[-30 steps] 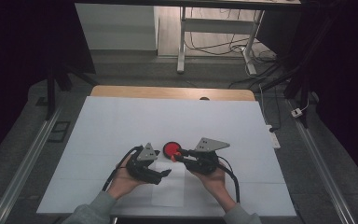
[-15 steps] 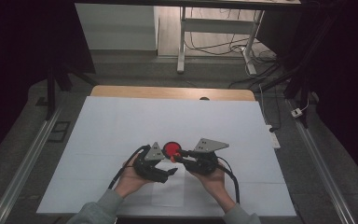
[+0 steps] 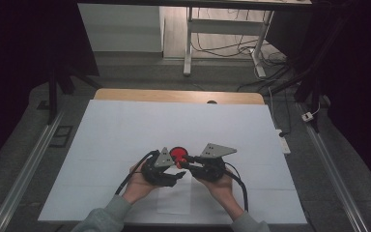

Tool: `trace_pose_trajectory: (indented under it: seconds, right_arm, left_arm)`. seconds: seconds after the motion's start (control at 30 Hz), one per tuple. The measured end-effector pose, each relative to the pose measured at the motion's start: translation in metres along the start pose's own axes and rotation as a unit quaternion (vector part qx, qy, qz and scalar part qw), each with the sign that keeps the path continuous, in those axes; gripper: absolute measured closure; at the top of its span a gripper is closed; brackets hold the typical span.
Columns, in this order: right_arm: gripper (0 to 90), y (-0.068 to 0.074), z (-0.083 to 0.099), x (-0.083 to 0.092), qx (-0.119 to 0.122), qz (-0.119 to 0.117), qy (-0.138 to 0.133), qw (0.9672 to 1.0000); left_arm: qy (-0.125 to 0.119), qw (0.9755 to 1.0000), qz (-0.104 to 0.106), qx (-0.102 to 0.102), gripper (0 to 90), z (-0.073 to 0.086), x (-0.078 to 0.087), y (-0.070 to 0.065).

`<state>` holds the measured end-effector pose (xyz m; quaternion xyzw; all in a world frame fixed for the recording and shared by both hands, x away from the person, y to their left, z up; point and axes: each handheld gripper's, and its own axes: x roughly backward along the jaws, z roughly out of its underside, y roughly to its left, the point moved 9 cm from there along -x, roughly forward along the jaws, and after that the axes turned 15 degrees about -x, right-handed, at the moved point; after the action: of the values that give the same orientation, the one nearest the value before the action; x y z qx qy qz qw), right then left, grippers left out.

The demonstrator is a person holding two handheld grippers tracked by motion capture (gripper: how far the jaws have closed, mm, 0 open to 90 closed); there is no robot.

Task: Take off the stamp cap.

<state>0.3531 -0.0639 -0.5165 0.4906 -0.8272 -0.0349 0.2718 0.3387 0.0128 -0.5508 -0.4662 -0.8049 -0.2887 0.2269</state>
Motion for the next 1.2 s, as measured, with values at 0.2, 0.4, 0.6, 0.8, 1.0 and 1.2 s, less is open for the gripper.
trace_pose_trajectory:
  seconds: [0.2,0.4,0.6,0.8,1.0,1.2]
  right_arm:
    - [71.9,0.0002,0.0001,0.0006,-0.001,-0.001,0.002,1.0000]
    - [71.9,0.0009,0.0000,0.0009,-0.002,-0.002,0.001,1.0000]
    - [71.9,0.0014,-0.0008,0.0013,-0.003,-0.004,-0.002,1.0000]
    - [71.9,0.0015,-0.0007,0.0011,-0.004,-0.006,-0.002,1.0000]
    - [71.9,0.0016,-0.0003,0.0007,-0.006,-0.007,-0.001,1.0000]
    - [71.9,0.0012,-0.0006,0.0006,-0.009,-0.007,-0.003,0.9999]
  left_arm:
    - [0.003,0.9999,-0.009,-0.008,42.1,0.0004,-0.0019,0.0009]
    - [0.004,0.9998,-0.016,-0.013,46.0,-0.0001,-0.0029,0.0008]
    - [0.010,0.9995,-0.019,-0.022,50.5,0.0007,-0.0037,0.0008]
    - [0.012,0.9994,-0.020,-0.026,53.8,0.0007,-0.0049,0.0000]
    - [0.011,0.9993,-0.023,-0.029,57.0,0.0004,-0.0051,0.0007]
    - [0.010,0.9992,-0.020,-0.033,61.3,0.0004,-0.0056,-0.0004]
